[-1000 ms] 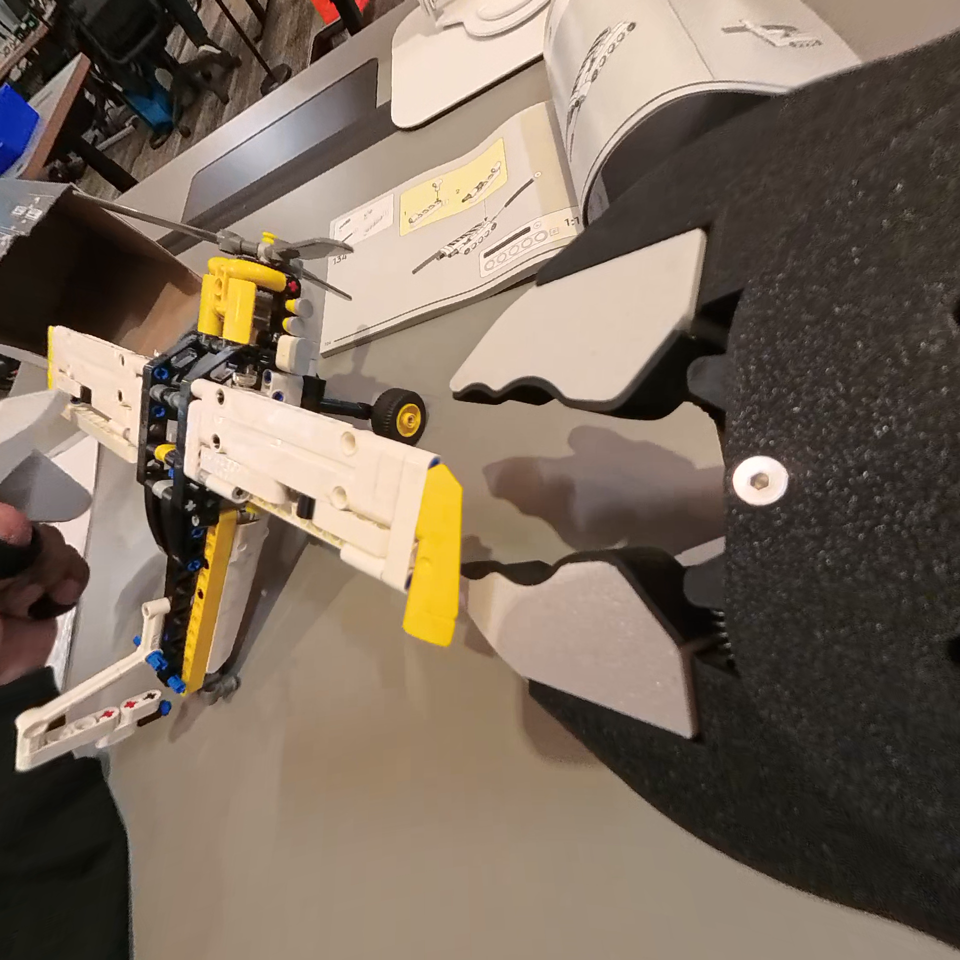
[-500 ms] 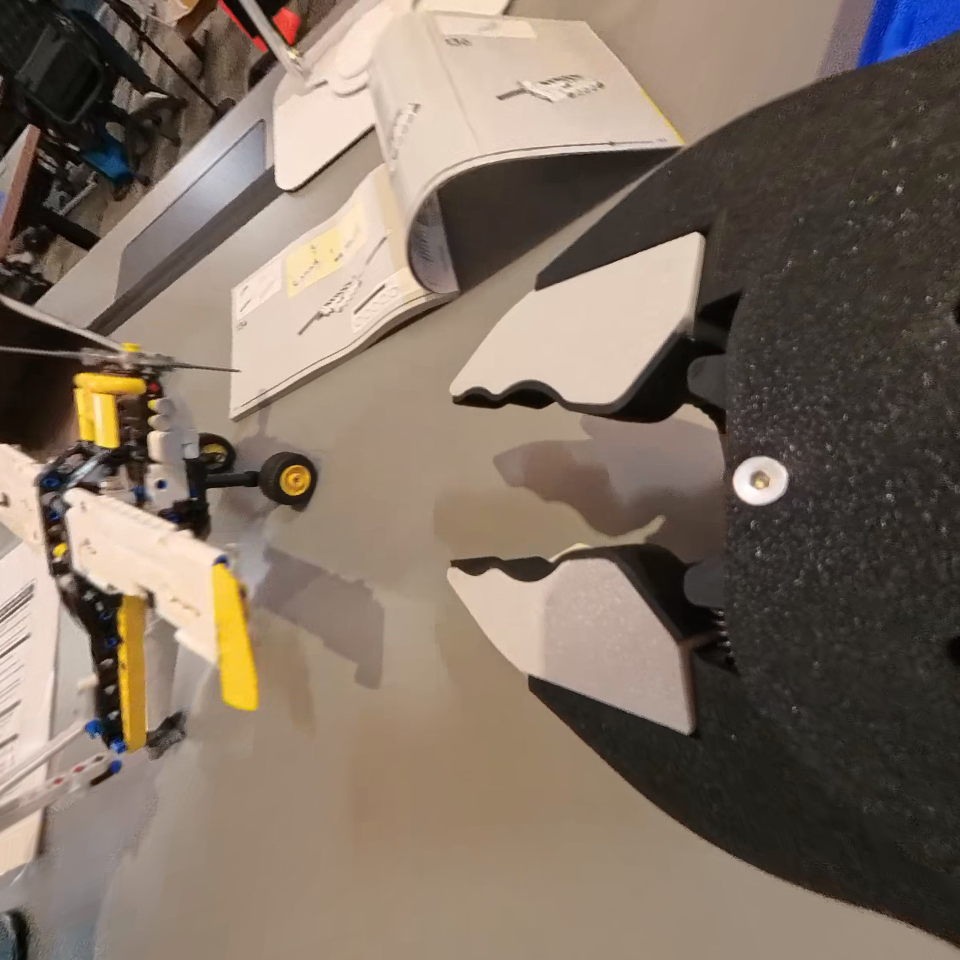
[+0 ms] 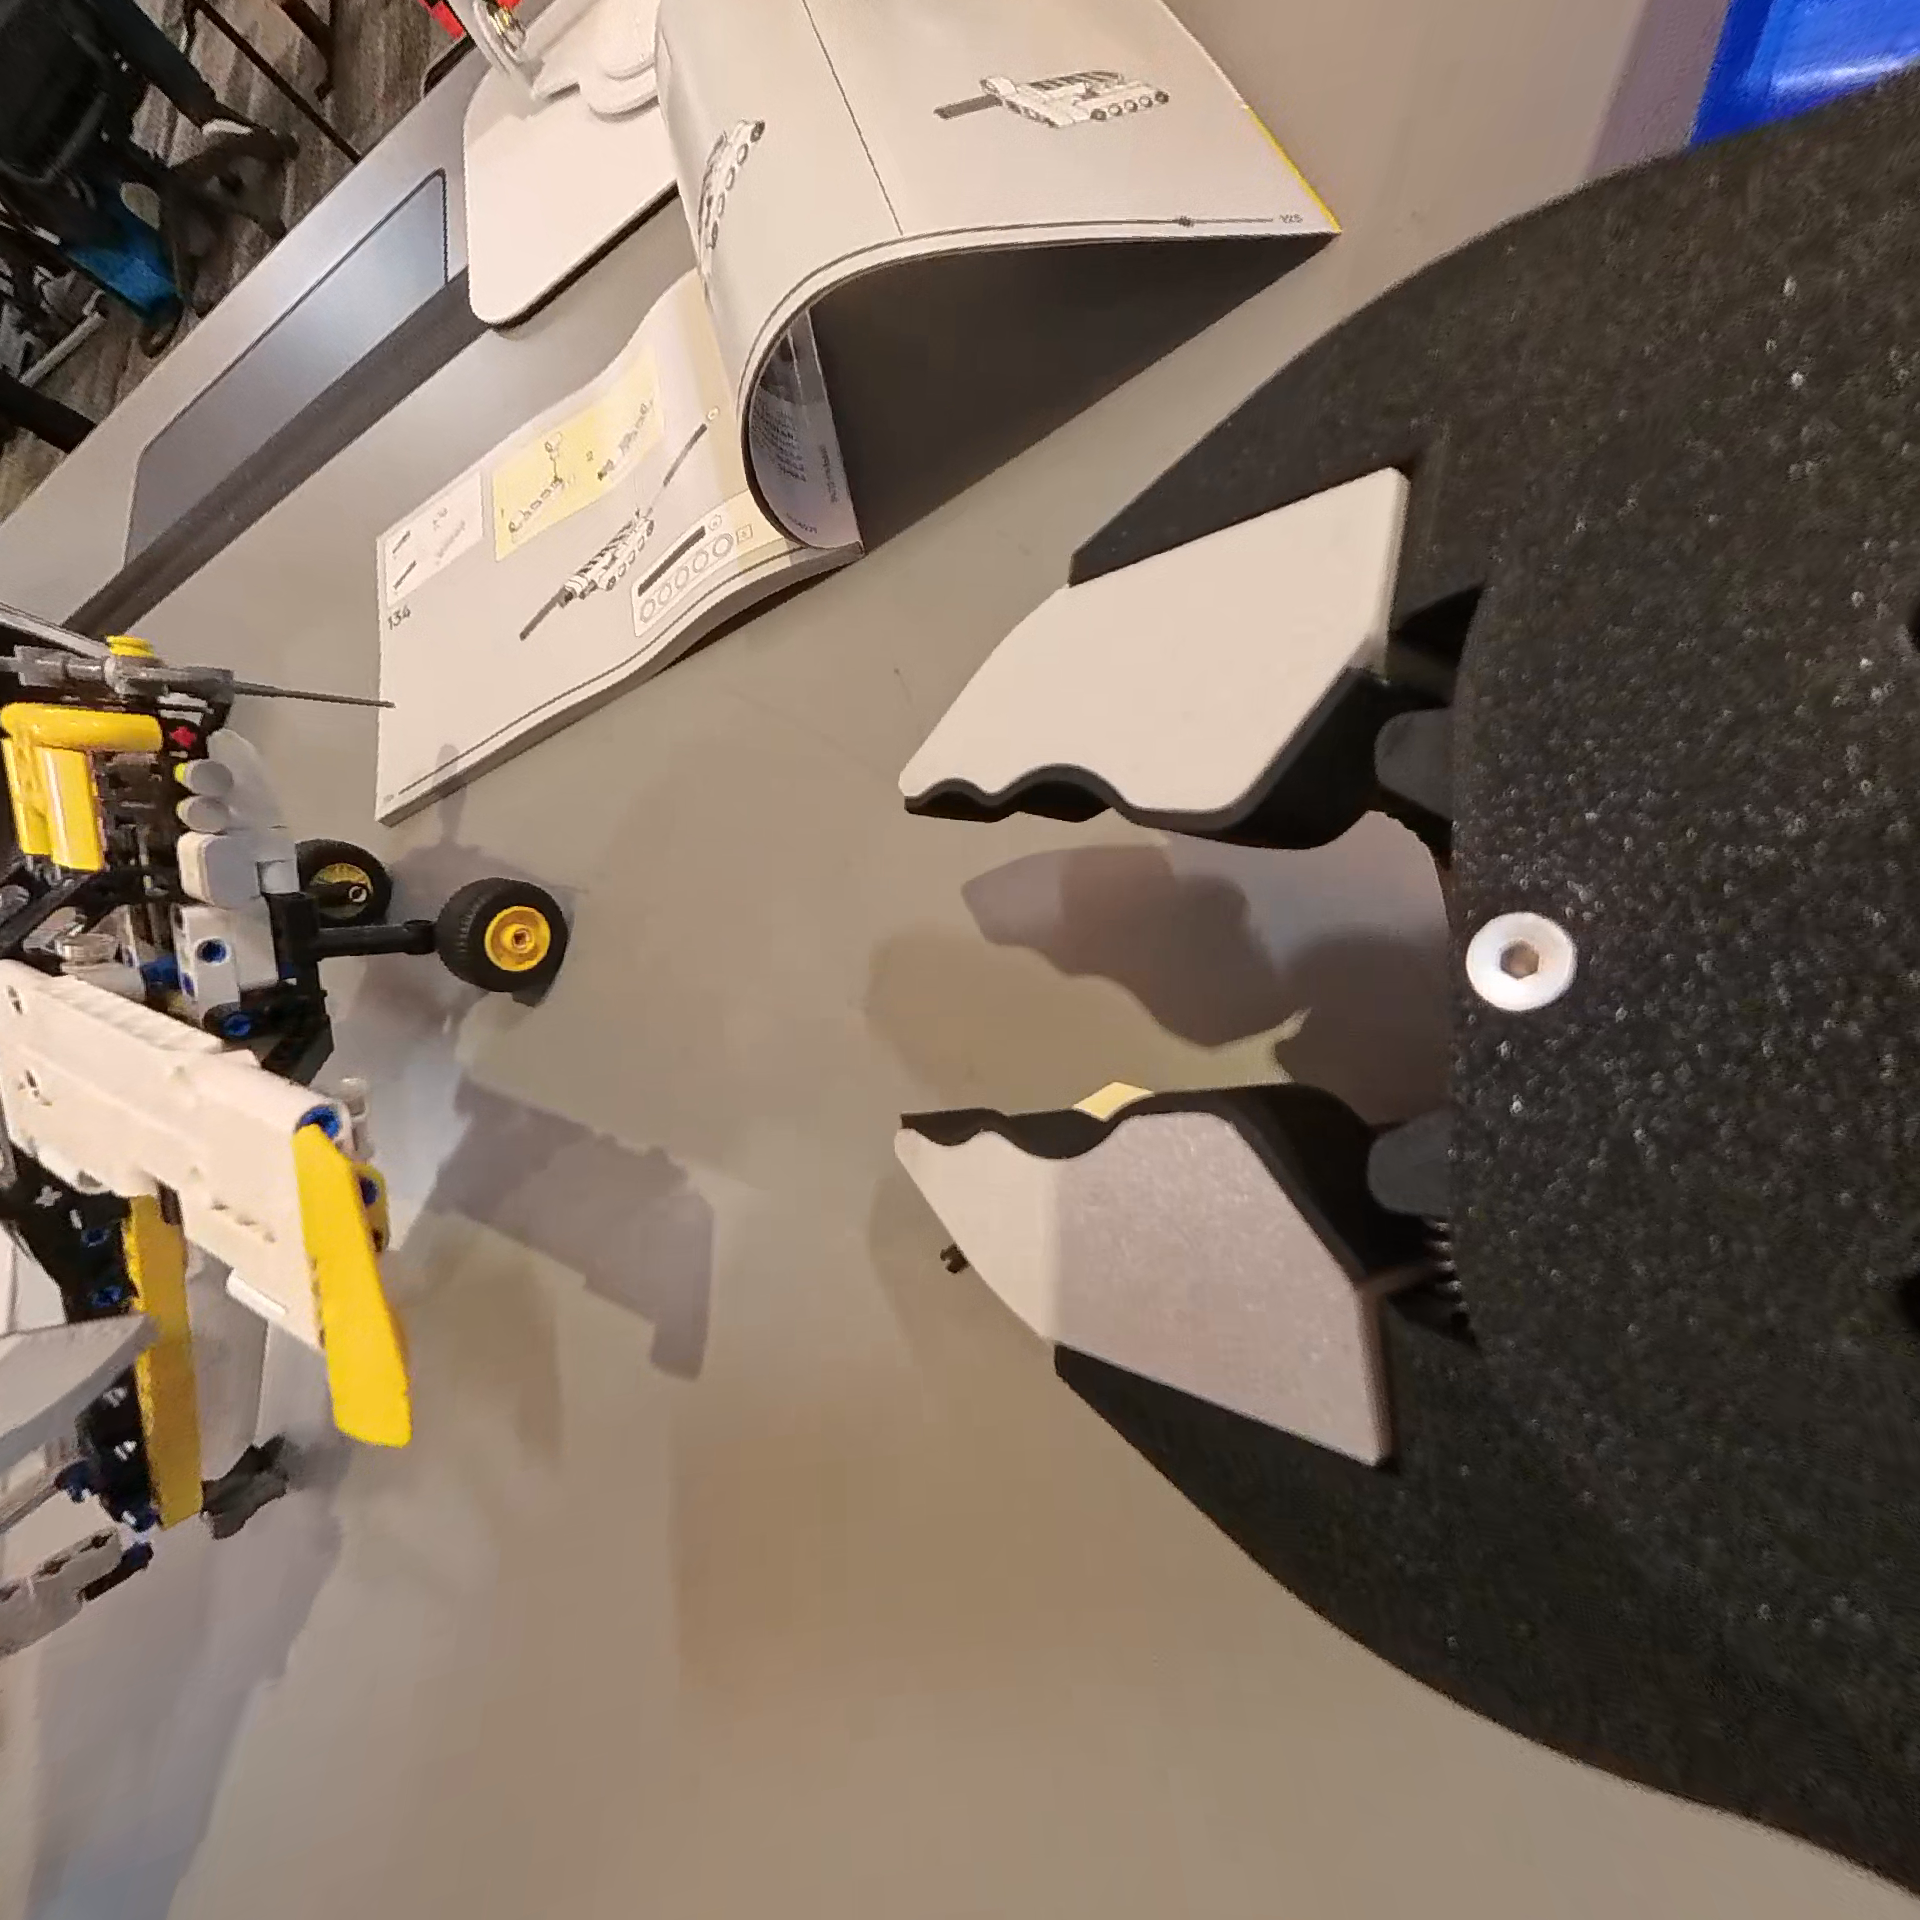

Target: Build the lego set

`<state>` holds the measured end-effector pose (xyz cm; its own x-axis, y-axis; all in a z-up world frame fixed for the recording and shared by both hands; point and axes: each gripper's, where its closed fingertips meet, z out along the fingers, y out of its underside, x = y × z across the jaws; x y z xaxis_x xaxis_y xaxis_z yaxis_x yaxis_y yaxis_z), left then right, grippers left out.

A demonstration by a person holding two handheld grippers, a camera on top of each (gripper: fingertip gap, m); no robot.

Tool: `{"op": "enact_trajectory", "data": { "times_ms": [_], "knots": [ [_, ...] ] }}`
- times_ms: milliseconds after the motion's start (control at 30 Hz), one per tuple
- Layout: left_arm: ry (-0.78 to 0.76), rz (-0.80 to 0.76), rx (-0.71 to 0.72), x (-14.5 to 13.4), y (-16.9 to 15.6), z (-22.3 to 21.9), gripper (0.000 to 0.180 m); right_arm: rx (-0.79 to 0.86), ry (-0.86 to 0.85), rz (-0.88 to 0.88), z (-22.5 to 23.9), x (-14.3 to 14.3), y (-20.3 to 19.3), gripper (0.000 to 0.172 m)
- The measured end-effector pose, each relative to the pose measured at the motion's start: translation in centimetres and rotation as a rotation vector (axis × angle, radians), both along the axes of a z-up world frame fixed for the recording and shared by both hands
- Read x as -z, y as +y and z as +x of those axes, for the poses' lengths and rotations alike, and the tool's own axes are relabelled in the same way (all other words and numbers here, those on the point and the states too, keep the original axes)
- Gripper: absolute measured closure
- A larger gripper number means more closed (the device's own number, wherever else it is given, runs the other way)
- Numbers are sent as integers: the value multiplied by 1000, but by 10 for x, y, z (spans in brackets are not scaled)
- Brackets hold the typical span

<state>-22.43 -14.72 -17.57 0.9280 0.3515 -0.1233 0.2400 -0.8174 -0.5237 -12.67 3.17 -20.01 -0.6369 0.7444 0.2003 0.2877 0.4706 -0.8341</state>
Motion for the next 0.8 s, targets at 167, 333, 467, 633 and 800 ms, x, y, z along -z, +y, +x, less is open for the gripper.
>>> {"op": "enact_trajectory", "data": {
  "times_ms": [167,333,467,633,800],
  "knots": [
    [-98,-103,-4,21,3,-7,119,-9,7,14,1,1,-1,119],
    [-98,-172,43,34,4,-9,135,-20,14,19,3,1,-2,119],
    [-74,-177,61,34,-2,-15,137,-19,15,12,3,0,-1,120],
    [-55,-175,9,32,-23,-31,139,-15,7,6,2,0,-1,120],
    [-2,-185,-89,30,-45,-59,139,-10,-4,-1,1,1,-1,120]
  ]
}}
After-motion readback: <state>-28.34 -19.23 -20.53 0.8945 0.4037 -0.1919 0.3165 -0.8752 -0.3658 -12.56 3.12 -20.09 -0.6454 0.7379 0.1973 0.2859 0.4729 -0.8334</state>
